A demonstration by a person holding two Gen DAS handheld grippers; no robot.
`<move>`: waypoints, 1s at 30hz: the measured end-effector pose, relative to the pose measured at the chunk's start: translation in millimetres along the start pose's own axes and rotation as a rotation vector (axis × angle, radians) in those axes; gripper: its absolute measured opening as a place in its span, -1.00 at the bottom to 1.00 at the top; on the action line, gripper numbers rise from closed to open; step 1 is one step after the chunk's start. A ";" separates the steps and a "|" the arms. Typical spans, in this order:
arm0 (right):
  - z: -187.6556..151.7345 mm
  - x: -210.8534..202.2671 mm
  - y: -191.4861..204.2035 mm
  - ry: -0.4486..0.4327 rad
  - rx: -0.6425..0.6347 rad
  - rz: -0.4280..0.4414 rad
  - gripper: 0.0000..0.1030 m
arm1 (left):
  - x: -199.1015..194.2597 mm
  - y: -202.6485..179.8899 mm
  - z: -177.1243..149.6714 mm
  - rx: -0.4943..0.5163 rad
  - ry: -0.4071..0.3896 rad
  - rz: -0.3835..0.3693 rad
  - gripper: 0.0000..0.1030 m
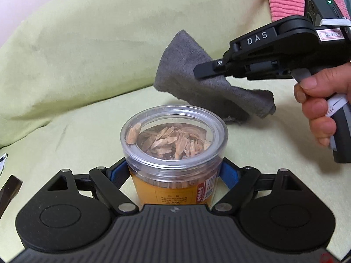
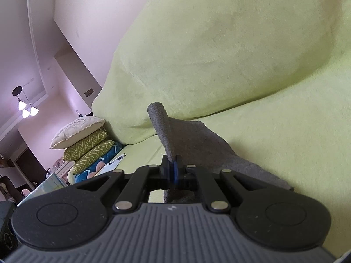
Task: Clean container
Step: 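Lift the cloth away from the jar with the right gripper and tilt the jar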
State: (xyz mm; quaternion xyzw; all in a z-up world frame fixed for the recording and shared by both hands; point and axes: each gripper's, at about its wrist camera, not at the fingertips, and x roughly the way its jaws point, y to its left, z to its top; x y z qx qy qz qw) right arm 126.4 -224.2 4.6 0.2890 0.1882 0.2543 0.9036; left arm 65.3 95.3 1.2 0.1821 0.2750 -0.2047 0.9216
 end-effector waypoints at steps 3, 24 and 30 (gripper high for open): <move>-1.2 1.5 -2.5 -0.003 0.013 -0.009 -0.95 | 51.0 -5.9 18.3 0.000 -0.006 0.004 0.64; 1.5 -11.7 -21.8 -0.044 0.110 -0.031 -0.95 | 88.5 -25.0 71.6 0.122 0.149 -0.002 0.64; 3.2 -12.9 -22.3 -0.049 0.094 -0.037 -0.95 | 92.8 -17.0 72.6 0.064 0.176 -0.070 0.65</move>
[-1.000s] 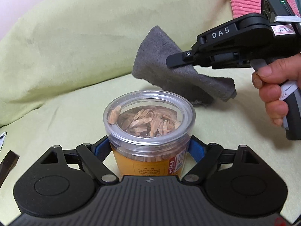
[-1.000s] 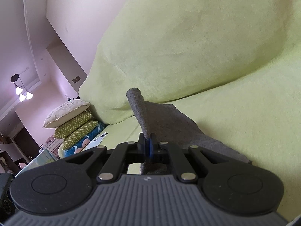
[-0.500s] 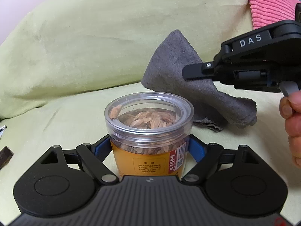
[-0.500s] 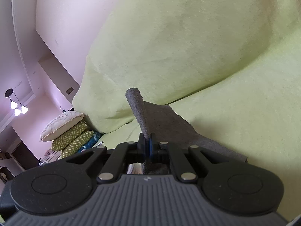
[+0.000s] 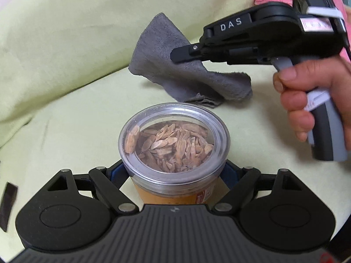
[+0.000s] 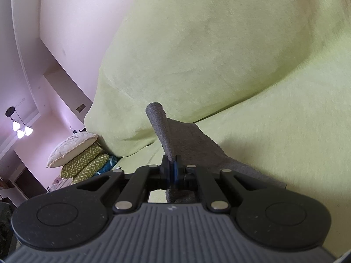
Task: Clean container
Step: 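Lift the cloth away from the jar with the right gripper and tilt the jar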
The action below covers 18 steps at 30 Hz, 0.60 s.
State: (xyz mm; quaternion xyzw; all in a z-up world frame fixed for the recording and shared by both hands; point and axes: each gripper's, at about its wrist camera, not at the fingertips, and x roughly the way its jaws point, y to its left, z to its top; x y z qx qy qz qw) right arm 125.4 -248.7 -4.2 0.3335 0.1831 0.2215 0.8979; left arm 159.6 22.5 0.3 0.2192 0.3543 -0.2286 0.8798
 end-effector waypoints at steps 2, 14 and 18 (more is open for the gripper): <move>-0.1 -1.4 0.0 -0.003 0.000 -0.001 -0.95 | 9.7 5.9 -1.6 -0.054 -0.041 0.003 0.66; 5.3 -3.8 -7.3 -0.015 0.026 -0.004 -0.95 | 40.5 2.8 -5.2 -0.130 -0.085 0.062 0.73; 6.2 -6.1 -7.6 -0.021 0.028 -0.004 -0.95 | 23.7 -2.4 -16.7 -0.110 -0.064 0.056 0.75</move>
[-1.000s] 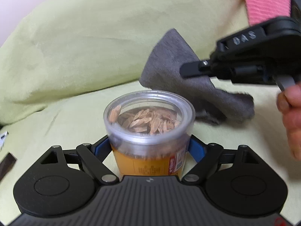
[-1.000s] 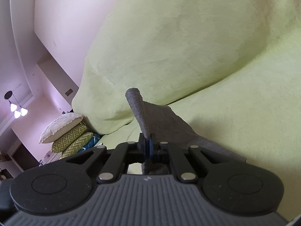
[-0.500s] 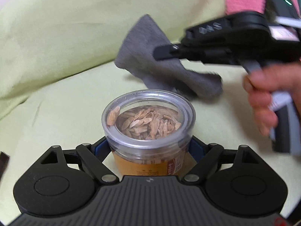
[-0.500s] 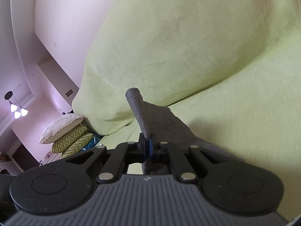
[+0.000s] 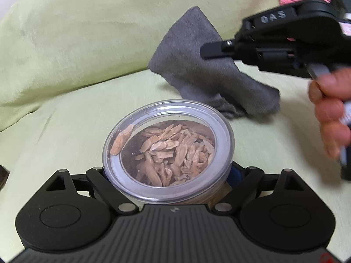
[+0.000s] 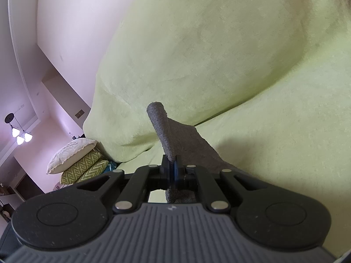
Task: Clean container
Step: 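Lift the cloth away from the jar with the right gripper and tilt the jar, then rub the cloth along the jar side with the right gripper while the left holds it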
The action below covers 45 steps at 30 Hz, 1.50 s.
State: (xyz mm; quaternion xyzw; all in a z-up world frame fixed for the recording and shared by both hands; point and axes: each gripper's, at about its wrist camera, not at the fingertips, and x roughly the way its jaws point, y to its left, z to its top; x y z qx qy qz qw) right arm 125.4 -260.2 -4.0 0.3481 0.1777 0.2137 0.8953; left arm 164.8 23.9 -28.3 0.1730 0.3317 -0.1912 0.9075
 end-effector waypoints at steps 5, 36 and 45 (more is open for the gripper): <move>-1.8 -0.2 0.0 0.004 0.000 0.001 -0.95 | -11.8 1.5 -11.2 -0.004 0.005 -0.023 0.75; 7.1 -12.0 -11.7 -0.040 0.056 0.017 -0.95 | -5.1 -14.6 39.8 -0.004 -0.144 0.030 0.58; 9.2 -13.3 -16.2 -0.041 0.060 0.022 -0.95 | 16.2 -29.1 35.6 0.036 -0.159 0.097 0.64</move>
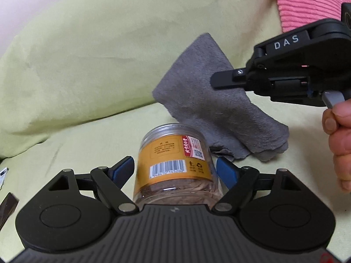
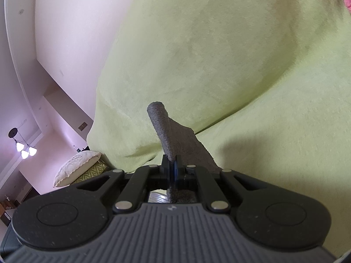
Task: Clean container
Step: 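Rub the cloth along the jar side with the right gripper while the left holds it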
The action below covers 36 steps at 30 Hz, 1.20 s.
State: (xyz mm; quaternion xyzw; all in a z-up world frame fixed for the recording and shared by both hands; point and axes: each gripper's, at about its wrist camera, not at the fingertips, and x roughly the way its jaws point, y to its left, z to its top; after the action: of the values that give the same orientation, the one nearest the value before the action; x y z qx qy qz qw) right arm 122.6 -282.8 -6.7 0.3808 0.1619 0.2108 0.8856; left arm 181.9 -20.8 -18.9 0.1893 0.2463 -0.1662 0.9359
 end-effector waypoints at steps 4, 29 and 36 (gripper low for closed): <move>-1.8 0.9 1.4 0.005 -0.011 -0.003 -0.95 | -10.6 4.9 -9.4 -0.021 -0.013 0.026 0.68; -30.0 33.2 35.7 0.192 -0.210 0.158 -0.94 | 11.5 30.9 -44.0 -0.008 -0.061 -0.112 0.66; -47.3 36.2 60.4 0.283 -0.271 0.244 -0.93 | 15.7 36.0 -45.1 -0.032 -0.068 -0.128 0.66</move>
State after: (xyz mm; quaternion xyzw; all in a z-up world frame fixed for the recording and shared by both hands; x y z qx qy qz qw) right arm 117.4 -198.6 2.5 0.2417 0.2074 0.3875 0.8651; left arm 191.4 26.9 -53.7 0.1523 0.2288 -0.2281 0.9340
